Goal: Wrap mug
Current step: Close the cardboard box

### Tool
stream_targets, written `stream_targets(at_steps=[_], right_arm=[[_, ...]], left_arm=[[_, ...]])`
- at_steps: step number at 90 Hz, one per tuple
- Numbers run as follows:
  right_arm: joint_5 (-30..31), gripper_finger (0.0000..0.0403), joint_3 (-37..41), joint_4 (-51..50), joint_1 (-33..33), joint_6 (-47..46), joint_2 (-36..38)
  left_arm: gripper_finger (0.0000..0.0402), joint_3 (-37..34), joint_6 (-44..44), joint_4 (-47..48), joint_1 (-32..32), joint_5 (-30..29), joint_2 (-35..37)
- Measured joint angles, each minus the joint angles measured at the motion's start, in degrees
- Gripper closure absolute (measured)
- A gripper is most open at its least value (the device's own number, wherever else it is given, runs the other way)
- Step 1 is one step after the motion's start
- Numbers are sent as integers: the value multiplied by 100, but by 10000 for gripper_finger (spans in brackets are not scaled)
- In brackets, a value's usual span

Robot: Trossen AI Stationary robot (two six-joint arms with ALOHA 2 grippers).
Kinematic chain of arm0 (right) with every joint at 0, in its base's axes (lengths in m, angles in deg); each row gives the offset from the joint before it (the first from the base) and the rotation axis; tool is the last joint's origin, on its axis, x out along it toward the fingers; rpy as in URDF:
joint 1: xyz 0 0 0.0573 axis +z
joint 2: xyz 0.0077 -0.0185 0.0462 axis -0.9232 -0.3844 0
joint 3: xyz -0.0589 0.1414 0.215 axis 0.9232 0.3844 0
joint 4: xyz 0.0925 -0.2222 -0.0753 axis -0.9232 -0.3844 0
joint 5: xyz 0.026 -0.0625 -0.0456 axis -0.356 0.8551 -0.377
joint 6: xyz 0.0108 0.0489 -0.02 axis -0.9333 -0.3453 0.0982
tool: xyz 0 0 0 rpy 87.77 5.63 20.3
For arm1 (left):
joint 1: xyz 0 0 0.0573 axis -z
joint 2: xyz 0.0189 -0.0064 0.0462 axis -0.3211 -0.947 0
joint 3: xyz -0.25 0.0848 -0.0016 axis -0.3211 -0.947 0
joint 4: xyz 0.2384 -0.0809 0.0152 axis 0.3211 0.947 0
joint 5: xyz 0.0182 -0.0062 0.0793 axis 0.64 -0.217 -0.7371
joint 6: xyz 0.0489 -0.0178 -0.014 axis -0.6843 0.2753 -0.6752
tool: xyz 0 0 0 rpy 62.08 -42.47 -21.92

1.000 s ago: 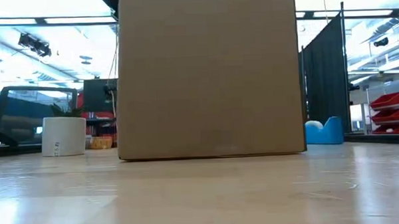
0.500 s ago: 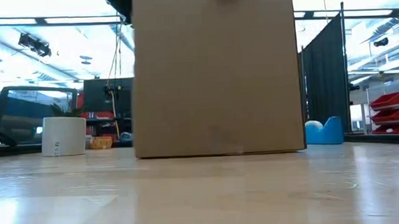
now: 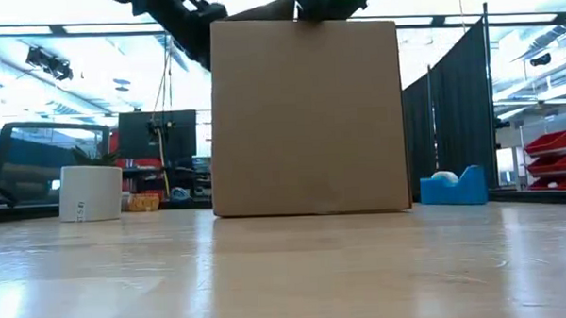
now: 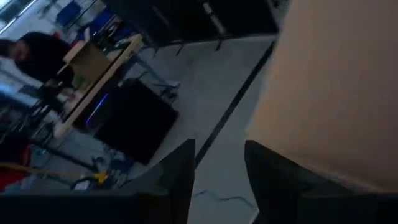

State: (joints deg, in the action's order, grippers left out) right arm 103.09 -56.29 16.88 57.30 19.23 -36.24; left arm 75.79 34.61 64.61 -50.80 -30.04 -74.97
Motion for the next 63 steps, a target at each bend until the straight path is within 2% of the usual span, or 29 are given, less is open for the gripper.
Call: stream_targets(at_steps=[14, 38, 49, 63], right_arm=[[0, 403, -2, 248, -339, 120, -101], [-89, 403, 13, 946, -756, 351, -196], [-70, 403, 13, 1047, -788, 518, -153], [62, 403, 31, 982, -645, 726, 88]], left_arm=[[275, 11, -197, -161, -386, 83, -192], [275, 65, -330, -289, -621, 60, -196], [275, 146, -334, 103, -603, 53, -147], [275, 175, -114, 1141, -566, 28, 147]])
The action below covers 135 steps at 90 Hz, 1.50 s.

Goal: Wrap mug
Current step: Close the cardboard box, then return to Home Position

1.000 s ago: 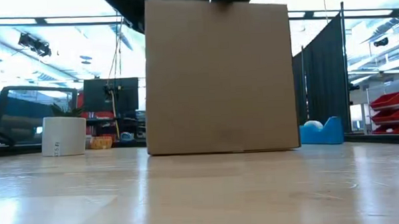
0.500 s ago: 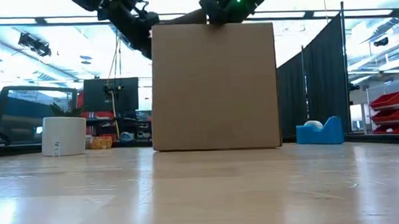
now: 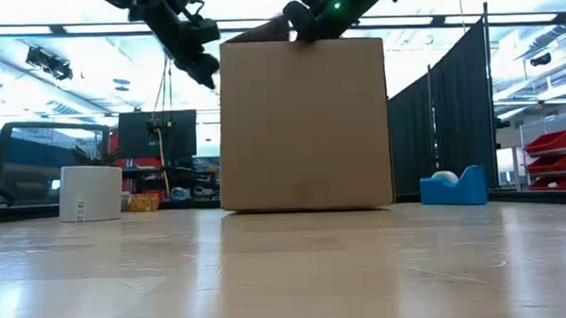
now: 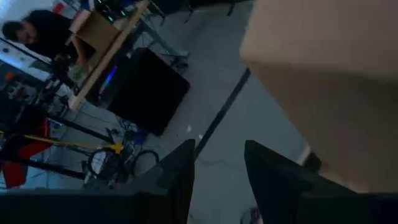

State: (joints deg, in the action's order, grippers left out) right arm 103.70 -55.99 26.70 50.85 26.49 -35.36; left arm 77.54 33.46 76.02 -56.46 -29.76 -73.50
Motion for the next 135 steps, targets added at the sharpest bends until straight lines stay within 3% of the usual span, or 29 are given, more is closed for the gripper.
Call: stream_targets(at_steps=[6, 21, 32, 40, 49, 60, 67, 83, 95, 105, 115, 124, 135], right_arm=[[62, 403, 0, -7, 86, 34, 219], [62, 403, -9, -223, 453, 51, 765], [53, 403, -11, -258, 873, 494, 1096], [10, 403, -17, -446, 1254, 791, 1246], [-608, 403, -17, -560, 1693, 898, 1270], [-1959, 403, -22, -783, 2152, 1063, 1223], [-2334, 403, 146, -1125, 2359, 1043, 1223], [-2198, 403, 1120, -1047, 2519, 391, 1667], [-2198, 403, 2460, -123, 2519, -220, 2221], [-2196, 403, 3735, 994, 2537, -869, 2895], [-2130, 403, 4836, 1623, 2517, -1407, 3620], [-1818, 403, 5485, 2193, 2505, -1780, 4356], [-1578, 403, 6022, 2178, 2516, -1849, 5187]], left_arm=[[275, -2, 534, 562, 30, 257, 171], [275, -600, 1726, 677, 246, 1943, 996], [275, -1493, 2325, -121, 622, 2595, 1739], [275, -2246, 2725, -1132, 952, 3499, 2283], [275, -3123, 2990, -2422, 1400, 4362, 2771], [275, -3970, 3280, -3635, 1784, 4209, 3203], [275, -4343, 3454, -3987, 1894, 4008, 3389], [275, -4571, 3678, -4057, 1962, 3892, 3618], [275, -4573, 3952, -3941, 2140, 3946, 3805], [275, -4574, 4020, -3118, 2382, 4132, 4158], [275, -4577, 3869, -2560, 2511, 3777, 4544], [275, -4572, 3700, -2515, 2563, 3687, 4812], [275, -4696, 3580, -2569, 2556, 3624, 5057]])
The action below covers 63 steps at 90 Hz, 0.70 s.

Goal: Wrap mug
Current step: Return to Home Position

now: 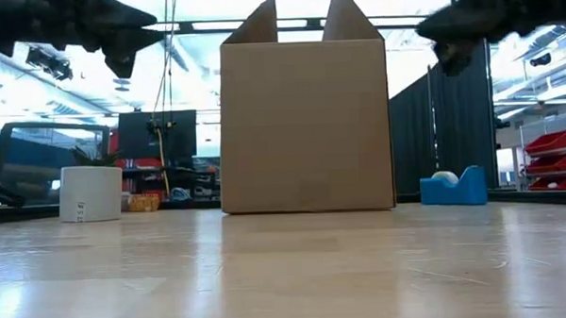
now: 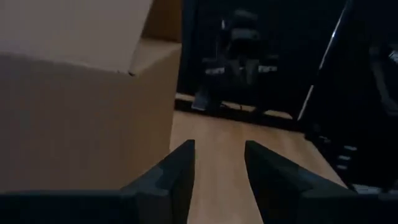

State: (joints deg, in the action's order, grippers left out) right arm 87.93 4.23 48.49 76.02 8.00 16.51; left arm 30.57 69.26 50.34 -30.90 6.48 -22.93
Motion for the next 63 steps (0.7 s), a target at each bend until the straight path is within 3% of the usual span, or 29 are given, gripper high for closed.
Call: stream_targets(at_steps=[17, 34, 45, 53, 63], right_arm=[[44, 403, 639, 15, -1, -180, 1172], [78, 403, 1112, 12, -9, -321, 1985], [302, 403, 1311, -101, -24, -14, 2218], [826, 403, 1658, 674, -22, -329, 2217], [871, 402, 1854, 1249, -20, 98, 2214]], left_arm=[[275, -696, 447, -335, -1, -128, 355], [275, -1414, 742, -583, -2, -765, 614], [275, -1826, 742, -947, -1, -946, 631], [275, -1942, 630, -1161, 2, -1118, 633], [275, -1942, 402, -1368, 74, -1016, 667]])
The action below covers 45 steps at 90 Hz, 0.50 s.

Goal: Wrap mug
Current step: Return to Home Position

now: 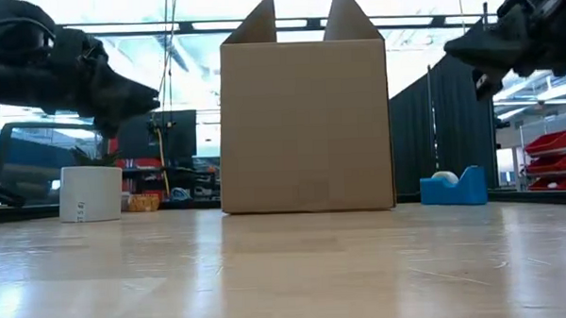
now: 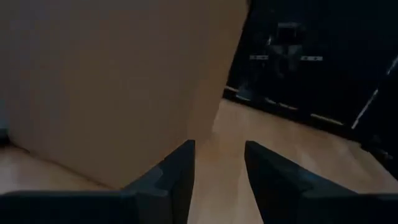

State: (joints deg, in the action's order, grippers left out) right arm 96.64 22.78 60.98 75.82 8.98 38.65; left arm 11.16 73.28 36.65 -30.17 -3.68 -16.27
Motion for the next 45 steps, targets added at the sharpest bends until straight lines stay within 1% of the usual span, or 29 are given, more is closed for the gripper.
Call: stream_targets(at_steps=[10, 21, 34, 40, 45], right_arm=[[161, 402, 5, 132, -4, 162, -9], [152, 402, 5, 204, -4, 64, -9], [141, 403, 8, 177, -3, 66, -11], [138, 403, 8, 178, -4, 66, -11], [131, 403, 8, 180, -4, 67, -11]], left_arm=[[275, 0, -107, 90, 106, 80, 14], [275, 0, -150, 235, 231, 53, 53], [275, 0, -438, 270, 279, 15, 285], [275, 0, -631, 405, 279, -104, 393], [275, 0, -820, 483, 279, -343, 427]])
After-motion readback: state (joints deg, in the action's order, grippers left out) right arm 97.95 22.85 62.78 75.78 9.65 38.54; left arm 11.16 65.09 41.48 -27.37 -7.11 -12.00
